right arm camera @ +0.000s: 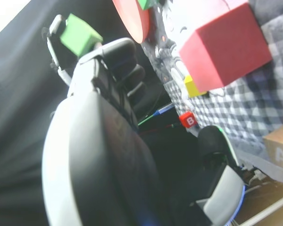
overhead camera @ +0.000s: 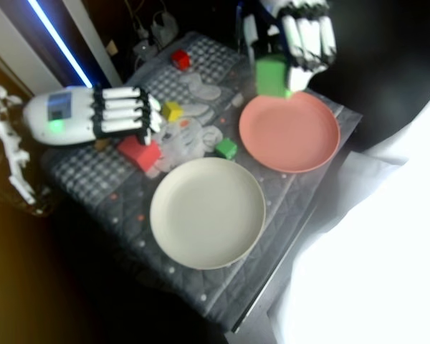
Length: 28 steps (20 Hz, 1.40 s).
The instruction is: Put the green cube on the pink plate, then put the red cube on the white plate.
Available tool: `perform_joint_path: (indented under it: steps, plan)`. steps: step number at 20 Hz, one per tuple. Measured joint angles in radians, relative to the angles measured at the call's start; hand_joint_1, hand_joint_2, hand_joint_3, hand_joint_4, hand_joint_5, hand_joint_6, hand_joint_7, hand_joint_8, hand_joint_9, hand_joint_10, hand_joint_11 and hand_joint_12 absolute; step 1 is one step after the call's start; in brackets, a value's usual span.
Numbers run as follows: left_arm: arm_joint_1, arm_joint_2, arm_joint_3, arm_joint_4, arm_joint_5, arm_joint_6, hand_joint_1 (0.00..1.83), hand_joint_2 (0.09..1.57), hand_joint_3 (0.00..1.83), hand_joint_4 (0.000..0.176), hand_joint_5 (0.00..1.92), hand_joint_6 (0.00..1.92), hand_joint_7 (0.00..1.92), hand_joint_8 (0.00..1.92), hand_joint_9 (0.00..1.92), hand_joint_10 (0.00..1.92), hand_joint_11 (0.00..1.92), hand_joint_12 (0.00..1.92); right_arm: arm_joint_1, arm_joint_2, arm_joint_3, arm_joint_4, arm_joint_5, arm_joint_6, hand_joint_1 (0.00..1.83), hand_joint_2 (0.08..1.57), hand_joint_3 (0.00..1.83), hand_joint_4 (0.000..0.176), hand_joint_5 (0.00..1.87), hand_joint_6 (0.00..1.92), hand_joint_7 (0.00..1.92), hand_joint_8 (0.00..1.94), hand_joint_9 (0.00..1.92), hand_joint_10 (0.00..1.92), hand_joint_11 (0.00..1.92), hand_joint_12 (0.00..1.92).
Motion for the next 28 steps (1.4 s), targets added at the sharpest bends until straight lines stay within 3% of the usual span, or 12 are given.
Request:
perform_joint_path:
  steps: [5, 7, 8, 10, 12, 14, 15, 21, 22, 26, 27, 28]
  plan:
    - [0.003, -0.063, 0.094, -0.081, 0.132, 0.000, 1.14, 1.25, 0.00, 0.008, 0.70, 1.36, 0.76, 1.41, 0.53, 1.24, 0.28, 1.79, 0.000, -0.001, 0.001, 0.001, 0.000, 0.000, 0.72, 0.63, 0.80, 0.000, 0.00, 1.00, 0.13, 0.89, 0.01, 1.12, 0.00, 1.57]
    - [0.008, -0.073, 0.111, -0.105, 0.146, 0.001, 1.03, 1.25, 0.00, 0.000, 0.72, 1.37, 0.61, 1.05, 0.43, 1.14, 0.12, 1.79, 0.000, -0.001, 0.003, 0.001, 0.000, 0.000, 0.72, 0.63, 0.80, 0.000, 0.00, 1.01, 0.13, 0.88, 0.01, 1.11, 0.00, 1.56]
    - [0.009, -0.076, 0.113, -0.121, 0.159, 0.001, 0.94, 1.18, 0.00, 0.000, 0.58, 0.90, 0.54, 0.80, 0.34, 1.05, 0.04, 1.77, 0.000, -0.001, 0.003, 0.001, -0.001, 0.000, 0.72, 0.63, 0.79, 0.000, 0.01, 1.01, 0.14, 0.87, 0.02, 1.11, 0.00, 1.58]
    - [0.012, -0.078, 0.119, -0.127, 0.183, 0.000, 0.77, 1.08, 0.00, 0.036, 0.51, 0.31, 0.41, 0.19, 0.13, 0.53, 0.00, 1.21, 0.002, -0.002, 0.003, 0.000, 0.000, 0.000, 0.73, 0.63, 0.78, 0.000, 0.00, 0.99, 0.14, 0.86, 0.01, 1.09, 0.00, 1.57]
    - [0.016, -0.082, 0.123, -0.142, 0.182, 0.001, 0.73, 0.99, 0.00, 0.070, 0.36, 0.06, 0.26, 0.04, 0.05, 0.20, 0.00, 0.26, 0.004, -0.002, 0.003, 0.001, 0.000, 0.000, 0.78, 0.62, 0.78, 0.000, 0.00, 0.99, 0.13, 0.85, 0.00, 1.10, 0.00, 1.55]
    - [0.024, -0.082, 0.123, -0.143, 0.177, 0.000, 0.64, 0.90, 0.00, 0.159, 0.17, 0.00, 0.04, 0.00, 0.00, 0.01, 0.00, 0.00, 0.008, -0.002, 0.003, -0.001, 0.003, 0.000, 0.83, 0.58, 0.81, 0.000, 0.01, 1.02, 0.13, 0.89, 0.00, 1.13, 0.00, 1.58]
    - [0.026, -0.079, 0.119, -0.145, 0.173, 0.001, 0.63, 0.88, 0.00, 0.164, 0.12, 0.00, 0.01, 0.00, 0.00, 0.00, 0.00, 0.00, 0.013, -0.002, 0.003, -0.001, 0.005, 0.000, 0.83, 0.56, 0.83, 0.000, 0.01, 1.05, 0.12, 0.92, 0.00, 1.15, 0.00, 1.60]
    - [0.117, 0.033, -0.046, -0.167, 0.003, 0.001, 0.54, 0.94, 0.01, 0.101, 0.05, 0.01, 0.00, 0.00, 0.00, 0.00, 0.00, 0.00, 0.055, -0.003, 0.040, -0.001, 0.002, 0.000, 0.85, 0.53, 0.79, 0.000, 0.04, 0.92, 0.17, 0.74, 0.01, 0.98, 0.00, 1.36]
    - [0.141, 0.066, -0.093, -0.160, -0.063, 0.001, 0.41, 1.01, 0.00, 0.092, 0.05, 0.00, 0.02, 0.01, 0.04, 0.02, 0.00, 0.65, 0.071, -0.008, 0.047, 0.001, 0.010, 0.000, 0.84, 0.53, 0.71, 0.000, 0.04, 0.89, 0.20, 0.69, 0.01, 1.02, 0.00, 1.42]
    - [0.220, 0.152, -0.224, -0.107, -0.260, 0.002, 0.34, 1.00, 0.00, 0.139, 0.11, 0.01, 0.07, 0.01, 0.00, 0.02, 0.00, 0.30, 0.098, -0.039, 0.065, -0.001, 0.077, 0.000, 0.85, 0.45, 0.82, 0.000, 0.09, 0.83, 0.17, 0.72, 0.02, 1.02, 0.00, 1.47]
    - [0.233, 0.175, -0.257, -0.091, -0.303, 0.001, 0.30, 0.99, 0.00, 0.164, 0.14, 0.00, 0.12, 0.00, 0.04, 0.02, 0.00, 0.61, 0.098, -0.043, 0.065, -0.003, 0.101, 0.000, 0.85, 0.41, 0.88, 0.000, 0.12, 0.75, 0.19, 0.63, 0.04, 0.96, 0.00, 1.45]
    - [0.245, 0.188, -0.276, -0.074, -0.343, 0.001, 0.34, 1.01, 0.00, 0.105, 0.16, 0.00, 0.13, 0.00, 0.05, 0.02, 0.00, 0.38, 0.098, -0.047, 0.067, -0.002, 0.110, 0.000, 0.86, 0.37, 0.88, 0.000, 0.12, 0.68, 0.21, 0.54, 0.05, 0.88, 0.00, 1.40]
